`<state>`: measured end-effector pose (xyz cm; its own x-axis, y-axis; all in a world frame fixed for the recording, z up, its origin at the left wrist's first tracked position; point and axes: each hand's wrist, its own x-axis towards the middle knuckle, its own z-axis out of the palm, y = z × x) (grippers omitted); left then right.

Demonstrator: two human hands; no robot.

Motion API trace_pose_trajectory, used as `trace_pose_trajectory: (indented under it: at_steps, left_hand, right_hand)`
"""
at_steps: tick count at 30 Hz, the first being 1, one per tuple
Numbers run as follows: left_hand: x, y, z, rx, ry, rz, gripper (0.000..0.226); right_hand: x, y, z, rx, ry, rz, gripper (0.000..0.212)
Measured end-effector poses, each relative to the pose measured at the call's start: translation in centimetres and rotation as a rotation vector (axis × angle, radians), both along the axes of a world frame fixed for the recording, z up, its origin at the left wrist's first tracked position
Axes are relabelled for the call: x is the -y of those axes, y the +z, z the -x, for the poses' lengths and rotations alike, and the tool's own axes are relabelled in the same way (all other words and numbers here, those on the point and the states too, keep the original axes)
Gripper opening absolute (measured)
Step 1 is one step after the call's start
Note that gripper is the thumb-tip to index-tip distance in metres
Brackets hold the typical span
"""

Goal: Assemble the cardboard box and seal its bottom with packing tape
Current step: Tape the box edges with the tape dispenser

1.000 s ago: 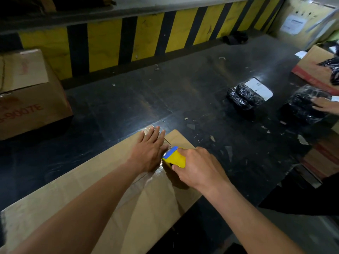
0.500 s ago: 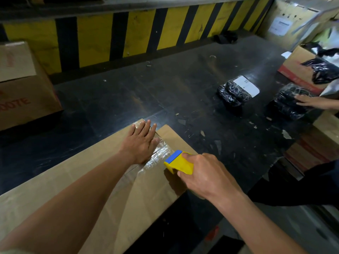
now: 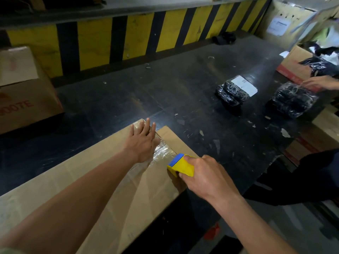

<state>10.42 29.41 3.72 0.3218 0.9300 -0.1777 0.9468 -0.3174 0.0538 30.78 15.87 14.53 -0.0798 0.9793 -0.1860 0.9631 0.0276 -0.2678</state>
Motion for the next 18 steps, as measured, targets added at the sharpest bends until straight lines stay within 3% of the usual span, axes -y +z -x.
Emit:
trace_pose_trajectory:
  at_steps: [5,14,18]
  left_hand:
    - [1.6,-0.9,-3.0,0.062,-0.019,-0.028,0.078]
    - [1.7,-1.8,-3.1,0.076,0.006,-0.001,0.114]
    - [1.9,-1.5,-3.1,0.092,0.006,0.021,0.098]
  right_hand:
    - [-0.2,-0.3,-0.3,-0.01,0.011,-0.014,0.049]
    - [0.7,0.2,-1.8,-0.089,0.014,0.003,0.056]
    - [2.1,0.1,-2.8,-0.124,-0.004,-0.019,0.061]
